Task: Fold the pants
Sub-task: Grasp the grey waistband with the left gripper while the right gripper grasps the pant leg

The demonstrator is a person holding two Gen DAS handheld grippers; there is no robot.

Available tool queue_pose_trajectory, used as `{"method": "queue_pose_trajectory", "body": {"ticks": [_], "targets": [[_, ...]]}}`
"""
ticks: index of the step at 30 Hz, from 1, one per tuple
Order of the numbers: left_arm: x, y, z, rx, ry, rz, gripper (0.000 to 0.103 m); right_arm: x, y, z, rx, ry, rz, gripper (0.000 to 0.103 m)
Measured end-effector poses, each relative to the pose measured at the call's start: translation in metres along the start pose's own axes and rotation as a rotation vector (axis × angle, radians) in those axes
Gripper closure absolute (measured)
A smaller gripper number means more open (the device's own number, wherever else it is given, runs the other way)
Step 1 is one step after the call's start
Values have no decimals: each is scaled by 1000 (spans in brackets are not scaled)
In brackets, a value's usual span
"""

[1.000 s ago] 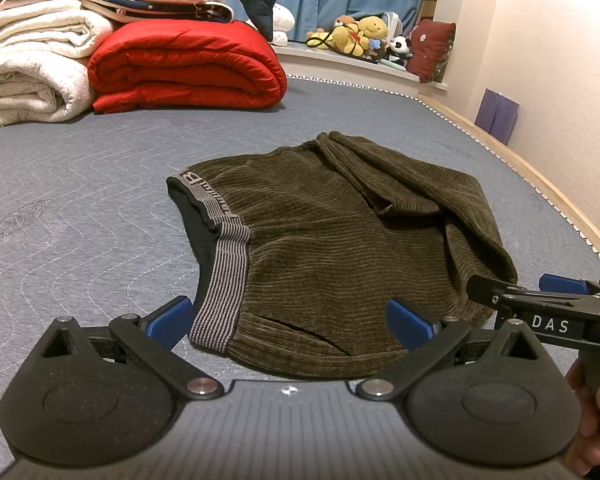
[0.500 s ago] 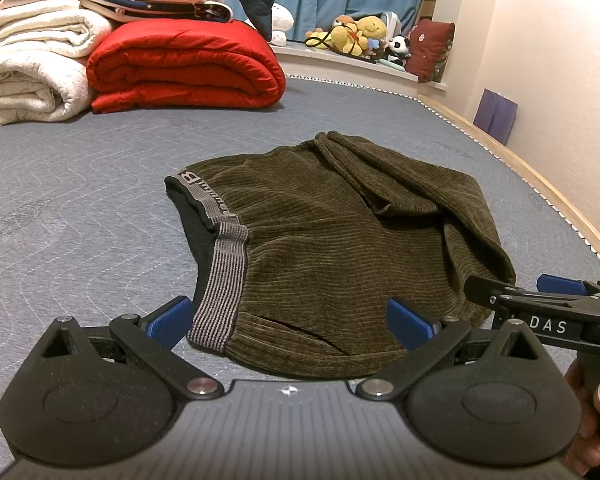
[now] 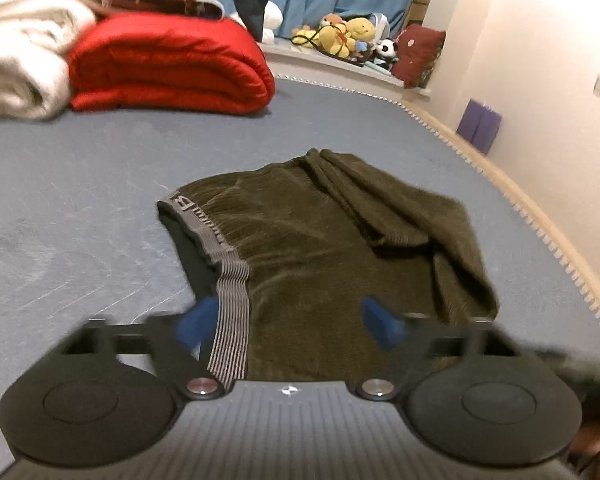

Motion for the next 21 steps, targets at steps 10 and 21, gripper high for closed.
{"method": "queue_pose_trajectory", "body": {"ticks": [10, 21], "targets": [[-14, -104, -89, -17, 130, -141, 51, -27, -42, 24, -43, -125, -176, 39], [-38, -166, -91, -104, 220, -188, 51, -35, -87, 35, -114, -172, -225, 41]]}}
Point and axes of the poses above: each gripper's, at about its wrist camera, not at the fingertips, and y roughly against the way its jaws point, z to its right, x to its top, the point moved 6 cm from there along -y, roughly the way its jaws point, and after that the axes turned 4 degrees about z, right-handed, at the moved point
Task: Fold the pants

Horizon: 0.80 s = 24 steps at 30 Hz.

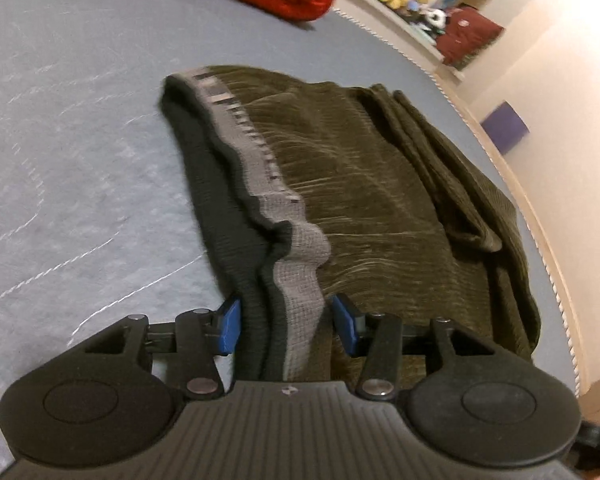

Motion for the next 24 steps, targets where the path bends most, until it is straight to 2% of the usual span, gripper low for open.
{"method": "queue_pose_trajectory", "body": {"ticks": [2, 3, 4, 7, 12, 17, 21, 24], "targets": [[-2, -3, 6, 20, -47, 8, 53, 3, 0, -2, -16, 27, 32, 64], [-2, -4, 8, 30, -66, 10, 58, 4, 1, -3, 2, 27, 37, 78], [-1, -5, 9, 38, -86, 11, 66, 6, 2, -3, 23, 20, 39, 81], [6, 4, 5, 16, -71, 25, 82, 9, 7, -2, 39, 25, 55, 86], [16, 42, 13, -11, -121, 108, 87, 12, 24, -10, 101, 105, 115, 91], [20, 92, 4, 2, -155, 134, 88, -7, 53, -53, 229, 420, 176, 92], [9, 139, -25, 33, -165, 121, 88, -30, 76, -76, 344, 544, 173, 93], [-8, 179, -59, 86, -134, 77, 88, -57, 106, -100, 490, 686, 154, 93]]}}
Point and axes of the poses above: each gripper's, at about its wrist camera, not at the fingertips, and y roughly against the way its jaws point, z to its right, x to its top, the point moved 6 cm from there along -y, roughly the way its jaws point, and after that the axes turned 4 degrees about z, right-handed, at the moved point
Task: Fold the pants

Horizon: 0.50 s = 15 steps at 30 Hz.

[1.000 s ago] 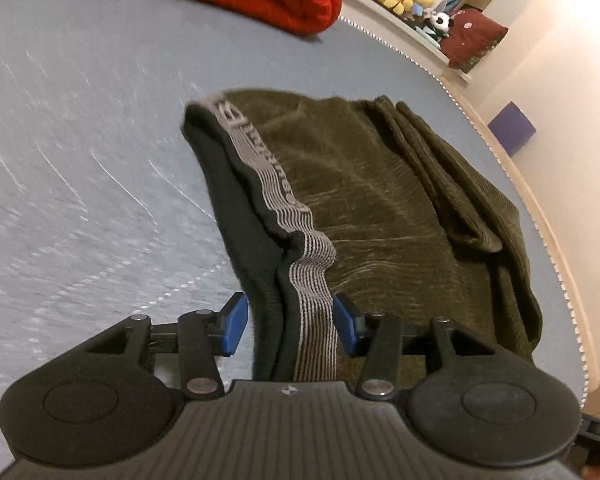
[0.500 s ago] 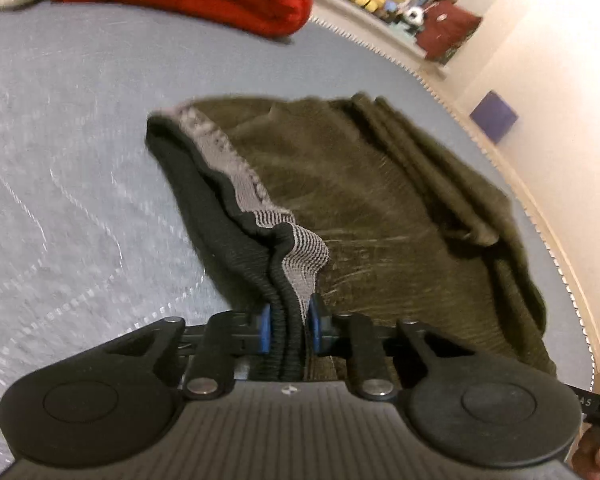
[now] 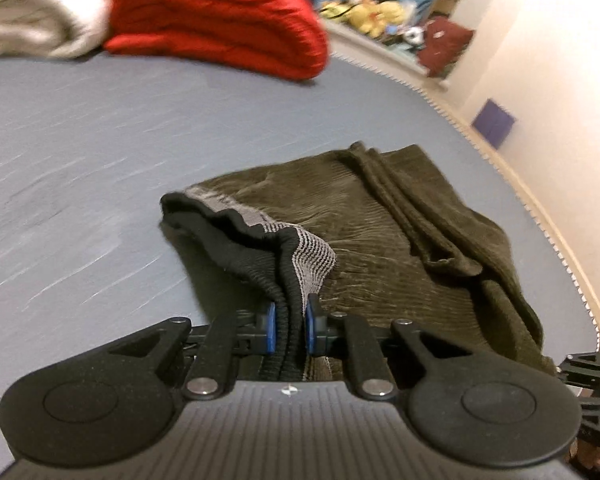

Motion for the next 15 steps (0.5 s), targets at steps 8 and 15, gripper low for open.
{"method": "queue_pose_trajectory", "body": {"ticks": [8, 15], "targets": [[-52, 52, -41, 169, -70, -147, 80, -41, 8, -95, 269, 380, -175, 89], [-24, 76, 4, 343, -373, 41, 54, -13, 28, -72, 337, 344, -196, 86]]}}
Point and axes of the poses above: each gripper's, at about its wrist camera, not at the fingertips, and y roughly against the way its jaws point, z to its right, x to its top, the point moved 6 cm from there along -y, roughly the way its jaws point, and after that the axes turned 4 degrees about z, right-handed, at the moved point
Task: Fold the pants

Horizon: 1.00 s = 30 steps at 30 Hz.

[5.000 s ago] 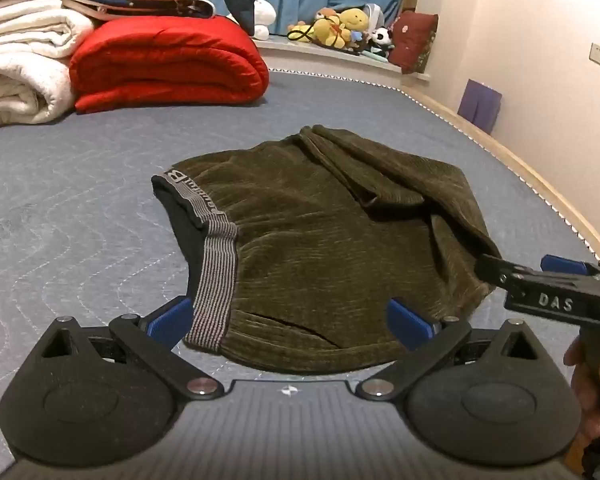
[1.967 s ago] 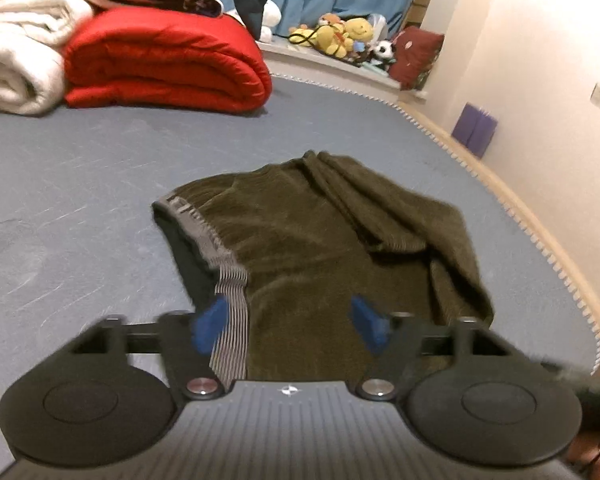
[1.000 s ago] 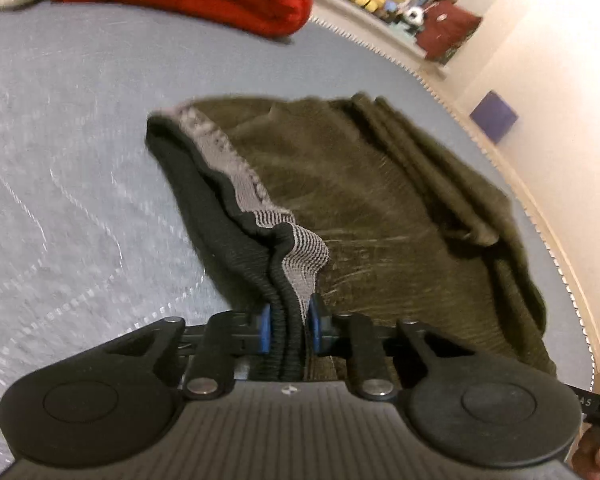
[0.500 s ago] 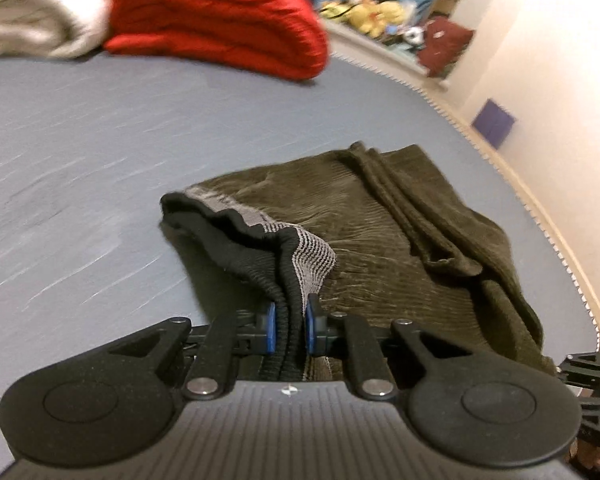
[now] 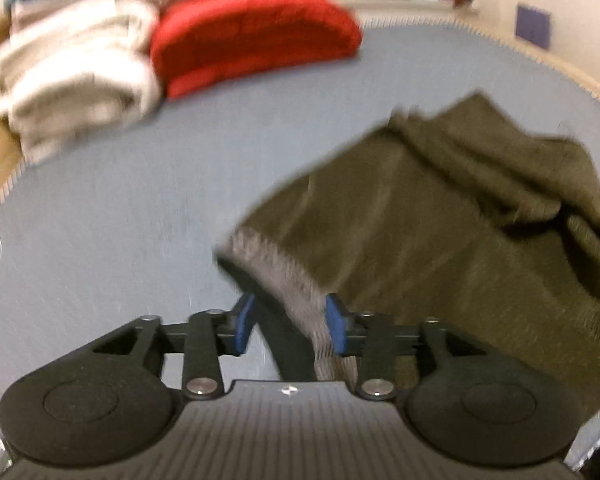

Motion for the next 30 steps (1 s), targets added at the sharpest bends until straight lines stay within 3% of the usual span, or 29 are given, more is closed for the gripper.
{"method": "queue_pose_trajectory", "body": {"ticks": [3, 4, 5, 7, 8, 9, 10, 13, 15, 16, 21, 23, 25, 28, 30], "targets": [[23, -1, 8, -13, 64, 6, 52, 21, 25, 16, 101, -101, 112, 62], [28, 1, 13, -43, 94, 7, 52, 29, 32, 21, 80, -118, 148, 55], [34, 2, 21, -62, 112, 14, 51, 37, 44, 34, 38, -137, 175, 55], [37, 8, 38, -80, 140, 54, 39, 50, 62, 53, -30, -139, 205, 50], [38, 7, 46, -92, 155, 75, 36, 57, 67, 64, -85, -140, 229, 44], [36, 2, 58, -106, 168, 84, 34, 62, 68, 75, -155, -150, 249, 31], [33, -6, 72, -114, 168, 64, 34, 62, 65, 87, -216, -163, 255, 24], [25, -28, 108, -138, 112, 13, 39, 50, 33, 119, -383, -223, 222, 25], [25, -34, 122, -157, 65, 12, 45, 30, 1, 132, -410, -257, 185, 27], [25, -36, 125, -162, 50, 14, 47, 23, -18, 136, -430, -253, 112, 31], [23, -52, 126, -177, 48, -4, 51, 9, -73, 127, -527, -4, -38, 35], [24, -57, 127, -190, 69, -12, 51, 3, -81, 127, -538, 40, -89, 49], [26, -59, 128, -215, 89, -14, 51, 1, -79, 131, -557, 48, -104, 83], [27, -58, 136, -239, 83, -18, 51, -2, -52, 140, -546, -40, -58, 94], [27, -57, 142, -250, 71, -16, 51, -8, -20, 151, -556, -104, -23, 95]]}}
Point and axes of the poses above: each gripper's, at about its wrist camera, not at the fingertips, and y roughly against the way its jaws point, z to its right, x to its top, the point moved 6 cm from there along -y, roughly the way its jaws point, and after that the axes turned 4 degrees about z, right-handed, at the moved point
